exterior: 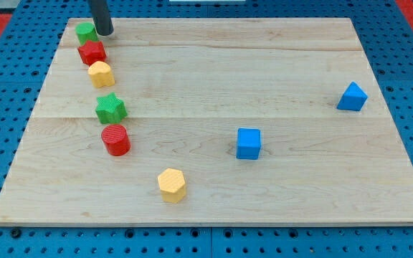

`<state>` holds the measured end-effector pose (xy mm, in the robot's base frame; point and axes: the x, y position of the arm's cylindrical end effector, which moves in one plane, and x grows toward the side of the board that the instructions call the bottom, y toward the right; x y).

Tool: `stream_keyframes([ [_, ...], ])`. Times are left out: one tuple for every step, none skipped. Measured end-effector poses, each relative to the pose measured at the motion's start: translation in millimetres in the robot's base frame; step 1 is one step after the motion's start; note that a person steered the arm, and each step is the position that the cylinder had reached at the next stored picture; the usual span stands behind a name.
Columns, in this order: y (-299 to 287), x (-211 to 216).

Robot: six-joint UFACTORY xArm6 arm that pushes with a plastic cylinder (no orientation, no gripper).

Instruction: Push the red star and green circle to the left side of the board

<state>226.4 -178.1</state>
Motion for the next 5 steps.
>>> stream_keyframes([
  [111, -10],
  [218, -17],
  [325, -27],
  [429, 31],
  [507, 103],
])
